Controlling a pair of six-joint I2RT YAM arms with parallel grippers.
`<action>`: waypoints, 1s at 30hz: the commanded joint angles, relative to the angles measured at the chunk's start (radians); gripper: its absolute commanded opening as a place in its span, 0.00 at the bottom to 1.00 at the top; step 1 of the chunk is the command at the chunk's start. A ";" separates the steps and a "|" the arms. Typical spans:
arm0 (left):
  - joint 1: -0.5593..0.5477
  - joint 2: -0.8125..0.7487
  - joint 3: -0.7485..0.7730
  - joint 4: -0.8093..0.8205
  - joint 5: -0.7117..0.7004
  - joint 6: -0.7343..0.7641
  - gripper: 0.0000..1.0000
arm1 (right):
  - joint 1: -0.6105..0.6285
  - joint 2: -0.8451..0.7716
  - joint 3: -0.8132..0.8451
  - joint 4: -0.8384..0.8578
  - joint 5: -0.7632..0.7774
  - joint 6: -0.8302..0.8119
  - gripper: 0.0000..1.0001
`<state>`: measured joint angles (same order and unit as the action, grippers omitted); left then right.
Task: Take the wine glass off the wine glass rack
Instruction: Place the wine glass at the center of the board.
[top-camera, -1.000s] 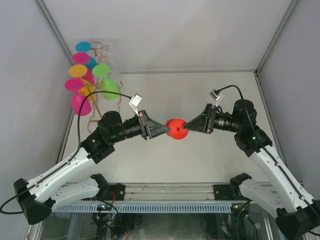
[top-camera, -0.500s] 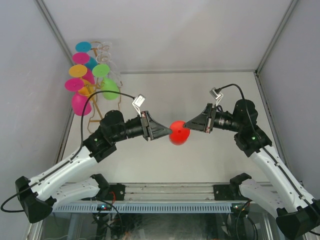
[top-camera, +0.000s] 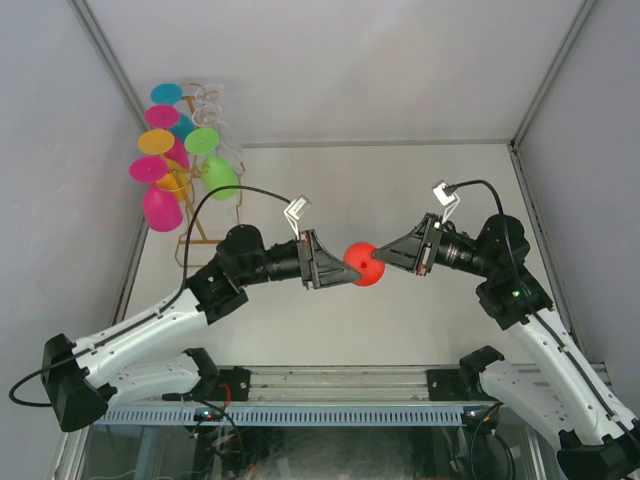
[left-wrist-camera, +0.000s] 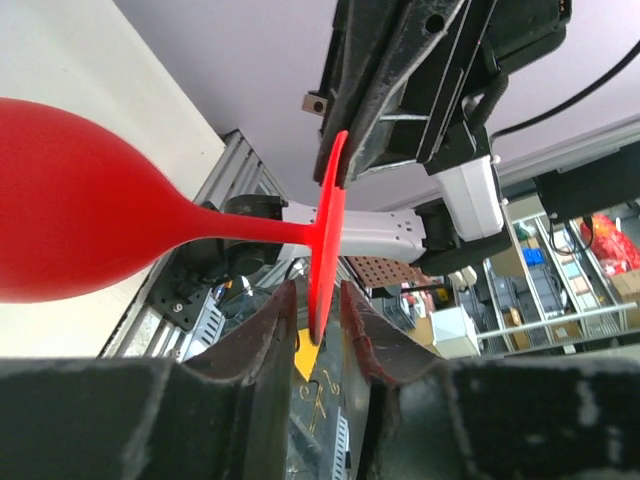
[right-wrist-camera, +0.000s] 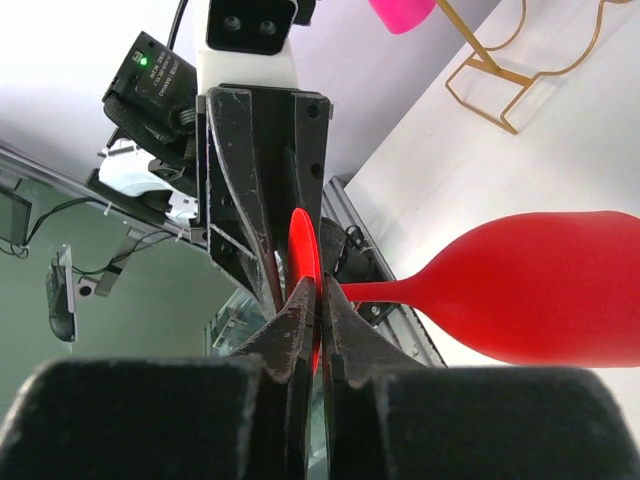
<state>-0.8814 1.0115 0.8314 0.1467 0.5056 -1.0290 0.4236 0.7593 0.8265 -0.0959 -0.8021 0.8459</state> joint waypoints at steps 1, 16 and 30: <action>-0.043 0.036 0.004 0.132 0.008 -0.056 0.24 | 0.013 -0.022 0.003 0.073 0.009 -0.047 0.00; -0.067 0.047 0.031 0.092 -0.025 0.048 0.00 | 0.015 -0.071 0.007 0.058 0.016 -0.087 0.29; -0.225 -0.320 -0.131 -0.143 -0.363 0.885 0.00 | -0.071 -0.164 0.244 -0.368 0.484 -0.335 0.65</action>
<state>-1.0595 0.7971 0.7883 -0.0063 0.2558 -0.4992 0.3847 0.6228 1.0286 -0.3790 -0.4709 0.5797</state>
